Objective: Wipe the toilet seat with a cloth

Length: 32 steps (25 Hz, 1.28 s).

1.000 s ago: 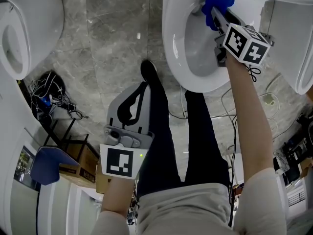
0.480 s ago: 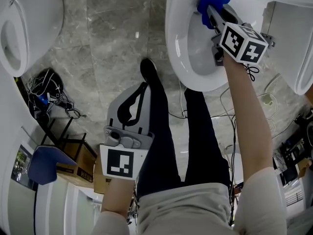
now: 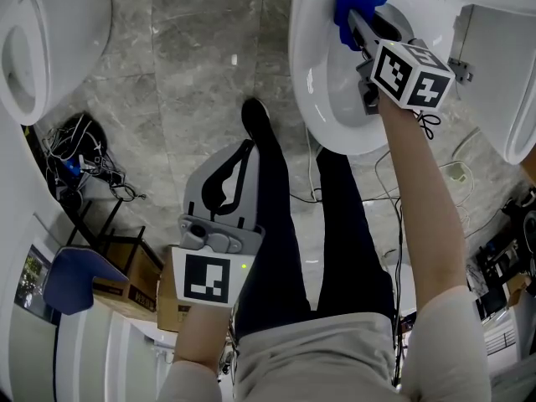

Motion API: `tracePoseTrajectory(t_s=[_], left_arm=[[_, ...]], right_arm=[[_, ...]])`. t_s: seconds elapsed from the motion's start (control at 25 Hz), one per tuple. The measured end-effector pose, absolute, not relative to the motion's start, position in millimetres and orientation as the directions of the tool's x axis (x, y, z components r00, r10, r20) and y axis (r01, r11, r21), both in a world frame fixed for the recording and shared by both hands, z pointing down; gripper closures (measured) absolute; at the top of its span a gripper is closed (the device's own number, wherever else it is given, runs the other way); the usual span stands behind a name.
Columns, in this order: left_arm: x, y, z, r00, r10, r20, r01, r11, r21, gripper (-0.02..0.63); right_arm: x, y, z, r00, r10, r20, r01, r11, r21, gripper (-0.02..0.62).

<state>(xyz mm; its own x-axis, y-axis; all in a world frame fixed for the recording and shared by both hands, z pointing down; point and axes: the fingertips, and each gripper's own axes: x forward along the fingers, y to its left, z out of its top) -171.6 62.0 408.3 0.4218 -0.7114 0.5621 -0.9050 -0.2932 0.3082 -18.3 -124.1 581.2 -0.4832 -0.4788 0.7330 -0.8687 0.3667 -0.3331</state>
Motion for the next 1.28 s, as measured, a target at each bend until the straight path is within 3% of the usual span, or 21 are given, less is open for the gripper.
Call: tracePoseTrajectory(t_s=[1.28], left_arm=[[-189,95,414,0.393,-0.730,0.559,-0.914,-0.245,0.322,0.598]], right_arm=[[-70,-64,591,-0.547,-0.370,0.751,-0.809,0.463,-0.362,0.531]])
